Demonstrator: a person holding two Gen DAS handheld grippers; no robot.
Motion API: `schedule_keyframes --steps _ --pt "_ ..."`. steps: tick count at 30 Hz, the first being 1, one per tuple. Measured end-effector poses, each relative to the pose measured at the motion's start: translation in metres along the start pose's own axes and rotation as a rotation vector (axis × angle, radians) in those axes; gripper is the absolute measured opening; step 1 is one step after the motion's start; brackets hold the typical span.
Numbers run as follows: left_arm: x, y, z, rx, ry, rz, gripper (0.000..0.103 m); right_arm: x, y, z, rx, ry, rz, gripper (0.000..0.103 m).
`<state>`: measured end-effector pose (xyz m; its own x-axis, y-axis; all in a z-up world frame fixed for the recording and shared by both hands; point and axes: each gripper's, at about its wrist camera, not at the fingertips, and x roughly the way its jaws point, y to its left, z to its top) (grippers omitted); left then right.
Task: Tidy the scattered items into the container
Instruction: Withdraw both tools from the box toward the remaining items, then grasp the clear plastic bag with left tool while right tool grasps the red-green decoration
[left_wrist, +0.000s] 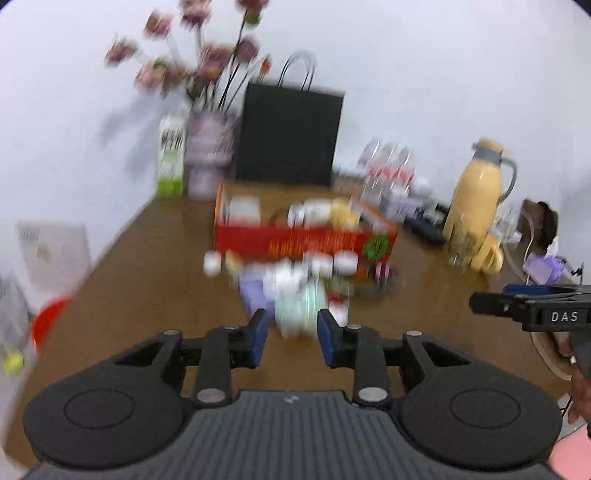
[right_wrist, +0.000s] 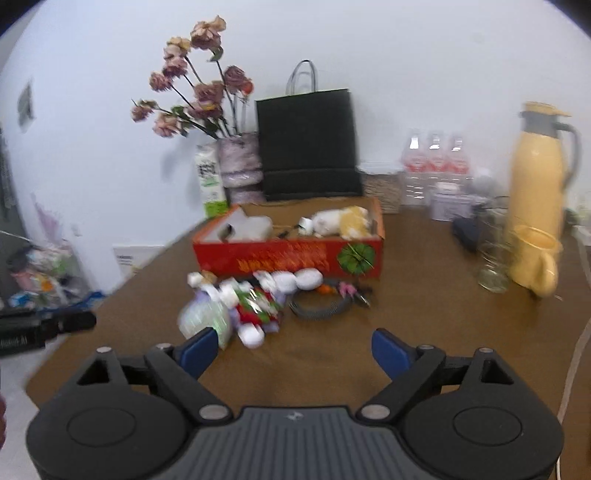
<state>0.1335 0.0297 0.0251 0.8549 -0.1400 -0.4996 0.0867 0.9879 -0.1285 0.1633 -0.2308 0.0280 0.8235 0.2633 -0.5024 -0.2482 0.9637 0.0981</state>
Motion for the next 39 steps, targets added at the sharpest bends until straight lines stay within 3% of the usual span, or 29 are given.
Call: schedule_keyframes --steps 2,4,6,9,12,20,28,32,33,36,37,38,39 --pt "0.011 -0.006 -0.026 0.014 0.050 0.060 0.030 -0.002 0.009 -0.027 0.001 0.009 -0.046 0.090" --pt "0.024 -0.013 -0.039 0.071 0.113 0.098 0.030 0.001 0.013 -0.045 0.022 0.063 -0.022 0.090" --pt "0.023 -0.016 -0.043 0.084 0.100 0.104 0.030 0.005 0.016 -0.055 0.020 0.108 0.021 0.090" --pt "0.015 -0.025 -0.045 0.131 0.034 0.135 0.031 0.001 0.026 -0.062 -0.020 0.087 0.005 0.090" --pt "0.014 -0.033 -0.046 0.155 0.039 0.114 0.035 -0.003 0.033 -0.065 -0.035 0.050 0.005 0.090" --pt "0.030 -0.031 -0.055 0.134 0.090 0.100 0.048 0.010 0.032 -0.069 -0.038 0.082 -0.018 0.090" --pt "0.073 -0.027 -0.016 0.111 0.028 0.082 0.057 0.042 0.020 -0.051 0.002 0.075 -0.016 0.090" --pt "0.106 -0.029 0.004 0.135 0.010 0.042 0.074 0.057 0.017 -0.033 -0.004 0.042 -0.022 0.090" --pt "0.113 -0.030 0.007 0.145 0.015 0.030 0.074 0.062 0.017 -0.030 -0.004 0.039 -0.023 0.090" --pt "0.132 -0.032 0.011 0.158 0.010 0.008 0.073 0.076 0.015 -0.020 -0.005 0.037 -0.034 0.090" --pt "0.137 -0.031 0.012 0.155 0.010 0.006 0.068 0.081 0.015 -0.017 -0.007 0.040 -0.037 0.090" --pt "0.141 -0.028 0.012 0.140 0.023 0.011 0.045 0.087 0.015 -0.014 -0.009 0.044 -0.040 0.090" --pt "0.145 -0.025 0.012 0.120 0.041 0.015 0.030 0.092 0.015 -0.012 -0.012 0.047 -0.041 0.090"
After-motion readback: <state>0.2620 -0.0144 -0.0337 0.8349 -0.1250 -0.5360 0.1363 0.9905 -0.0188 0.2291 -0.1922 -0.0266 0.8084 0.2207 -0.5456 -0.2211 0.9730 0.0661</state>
